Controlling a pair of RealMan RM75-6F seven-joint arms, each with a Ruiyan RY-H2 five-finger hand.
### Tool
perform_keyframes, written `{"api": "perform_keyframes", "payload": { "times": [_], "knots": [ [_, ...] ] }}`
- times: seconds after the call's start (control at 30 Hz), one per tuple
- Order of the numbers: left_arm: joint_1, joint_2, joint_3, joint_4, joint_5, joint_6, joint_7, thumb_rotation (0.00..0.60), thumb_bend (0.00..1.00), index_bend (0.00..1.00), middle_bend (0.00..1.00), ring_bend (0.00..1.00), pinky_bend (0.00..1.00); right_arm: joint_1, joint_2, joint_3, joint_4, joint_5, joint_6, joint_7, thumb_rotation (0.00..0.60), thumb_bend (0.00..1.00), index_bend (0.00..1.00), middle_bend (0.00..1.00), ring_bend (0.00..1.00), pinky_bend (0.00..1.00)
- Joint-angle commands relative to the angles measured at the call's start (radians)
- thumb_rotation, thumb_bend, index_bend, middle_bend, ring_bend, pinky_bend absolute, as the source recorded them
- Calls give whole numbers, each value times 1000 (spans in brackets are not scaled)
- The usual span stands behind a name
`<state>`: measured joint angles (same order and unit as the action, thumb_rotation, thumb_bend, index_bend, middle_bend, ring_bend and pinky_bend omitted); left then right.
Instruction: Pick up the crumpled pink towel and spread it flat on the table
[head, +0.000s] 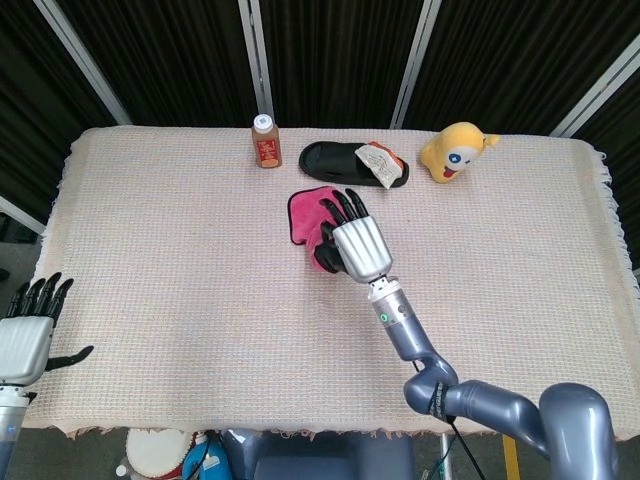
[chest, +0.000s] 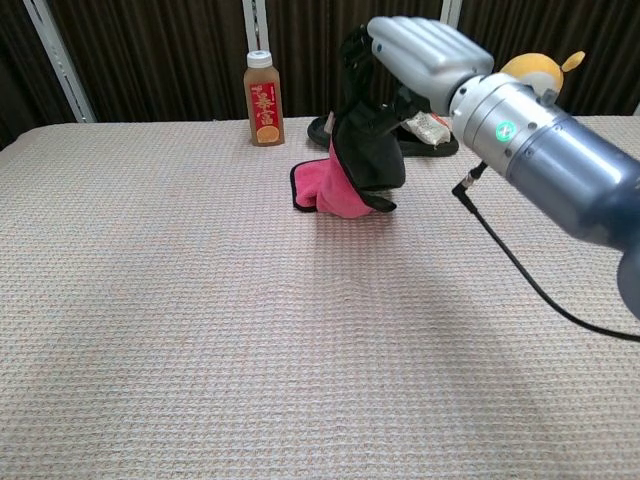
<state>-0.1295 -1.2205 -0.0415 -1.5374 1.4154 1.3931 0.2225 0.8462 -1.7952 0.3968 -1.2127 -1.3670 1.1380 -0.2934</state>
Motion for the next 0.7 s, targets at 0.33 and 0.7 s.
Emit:
{"api": "perform_keyframes", "payload": {
  "times": [0.33, 0.7],
  "knots": [
    [-41, -36, -28, -16, -58, -64, 23, 600, 0, 0, 0, 0, 0, 51, 146, 140, -214, 141, -34, -151, 600, 531, 633, 231, 123, 112],
    [-77, -51, -55, -28, -80, -93, 27, 600, 0, 0, 0, 0, 0, 148, 162, 231, -317, 294, -13, -338, 600, 557, 633, 231, 123, 111]
  ]
}}
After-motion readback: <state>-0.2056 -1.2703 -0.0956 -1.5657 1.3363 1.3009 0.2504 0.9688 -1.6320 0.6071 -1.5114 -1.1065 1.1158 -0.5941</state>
